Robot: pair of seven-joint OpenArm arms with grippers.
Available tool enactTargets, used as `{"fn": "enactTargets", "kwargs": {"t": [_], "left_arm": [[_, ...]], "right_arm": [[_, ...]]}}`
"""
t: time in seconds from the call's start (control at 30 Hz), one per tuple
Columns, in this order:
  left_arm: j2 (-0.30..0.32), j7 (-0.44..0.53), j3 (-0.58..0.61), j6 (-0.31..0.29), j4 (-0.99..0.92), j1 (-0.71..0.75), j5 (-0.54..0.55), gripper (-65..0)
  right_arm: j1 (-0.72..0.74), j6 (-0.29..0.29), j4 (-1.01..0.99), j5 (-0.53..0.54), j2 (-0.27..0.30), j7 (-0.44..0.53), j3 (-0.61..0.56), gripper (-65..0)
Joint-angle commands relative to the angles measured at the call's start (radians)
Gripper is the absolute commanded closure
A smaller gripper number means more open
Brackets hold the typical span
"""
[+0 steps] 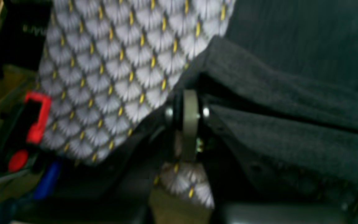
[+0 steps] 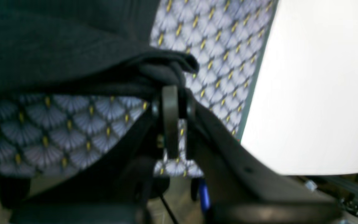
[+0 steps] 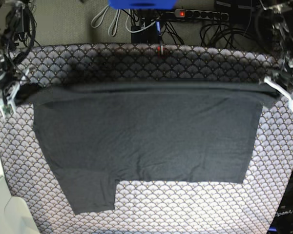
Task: Fold the T-shirt properly
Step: 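Pull the held shoulder edge back toward the collar with both grippers, then lift and shake the held edge with both grippers to flatten the shirt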
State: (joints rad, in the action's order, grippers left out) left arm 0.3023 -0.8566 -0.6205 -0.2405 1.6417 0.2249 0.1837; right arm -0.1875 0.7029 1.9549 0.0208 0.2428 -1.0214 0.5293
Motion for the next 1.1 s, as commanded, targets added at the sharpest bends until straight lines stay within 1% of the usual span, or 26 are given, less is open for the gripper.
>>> {"fn": "enactTargets", "kwargs": {"t": [0.0, 0.03, 0.1, 0.13, 0.2, 0.27, 0.33, 0.47, 0.53, 0.63, 0.73, 0.77, 0.83, 0.9, 1.07], "left_arm": [[0.022, 0.006, -0.006, 0.014, -0.014, -0.025, -0.014, -0.8], [0.024, -0.017, 0.003, 0.014, -0.044, -0.055, -0.014, -0.8], [0.047, -0.062, 0.035, 0.014, -0.099, -0.124, -0.014, -0.8], [0.056, -0.085, 0.063, 0.014, -0.123, -0.155, -0.014, -0.8], [0.064, -0.109, 0.093, 0.017, -0.139, -0.190, -0.014, -0.8], [0.064, -0.126, 0.095, 0.019, -0.139, -0.201, -0.014, -0.8], [0.064, -0.123, 0.090, 0.017, -0.145, -0.201, -0.014, -0.8], [0.076, -0.128, 0.098, 0.016, -0.146, -0.198, -0.014, -0.8], [0.079, -0.128, 0.098, 0.016, -0.140, -0.196, -0.014, -0.8], [0.099, -0.128, 0.098, 0.016, -0.146, -0.201, -0.014, -0.8], [0.110, -0.131, 0.098, 0.019, -0.145, -0.236, -0.014, -0.8], [0.110, -0.141, 0.098, 0.019, -0.146, -0.247, -0.014, -0.8], [0.110, -0.200, 0.093, 0.017, -0.148, -0.266, -0.014, -0.8], [0.107, -0.224, 0.093, 0.016, -0.142, -0.259, -0.014, -0.8], [0.102, -0.201, 0.090, 0.016, -0.139, -0.227, -0.010, -0.8]], "right_arm": [[0.046, -0.005, 0.013, -0.020, 0.019, -0.015, -0.005, -0.2], [0.078, -0.005, 0.011, -0.020, 0.030, -0.043, -0.027, -0.2], [0.130, -0.005, -0.009, -0.020, 0.062, -0.095, -0.082, -0.2], [0.156, -0.005, -0.021, -0.020, 0.065, -0.118, -0.111, -0.2], [0.178, -0.005, -0.025, -0.020, 0.068, -0.138, -0.127, -0.2], [0.165, -0.005, -0.025, -0.020, 0.071, -0.136, -0.131, -0.2], [0.141, -0.005, -0.030, -0.020, 0.086, -0.132, -0.131, -0.2], [0.099, -0.005, -0.030, -0.020, 0.089, -0.079, -0.131, -0.2], [0.096, -0.005, -0.030, -0.020, 0.094, -0.073, -0.128, -0.2], [0.110, -0.005, -0.030, -0.020, 0.105, -0.075, -0.128, -0.2], [0.178, -0.005, -0.042, -0.020, 0.102, -0.084, -0.139, -0.2], [0.196, -0.005, -0.059, -0.020, 0.102, -0.103, -0.157, -0.2], [0.228, -0.005, -0.085, -0.020, 0.111, -0.145, -0.193, -0.2], [0.202, -0.005, -0.088, -0.020, 0.123, -0.153, -0.194, -0.2], [0.112, -0.005, -0.084, -0.020, 0.122, -0.098, -0.193, -0.2]]}}
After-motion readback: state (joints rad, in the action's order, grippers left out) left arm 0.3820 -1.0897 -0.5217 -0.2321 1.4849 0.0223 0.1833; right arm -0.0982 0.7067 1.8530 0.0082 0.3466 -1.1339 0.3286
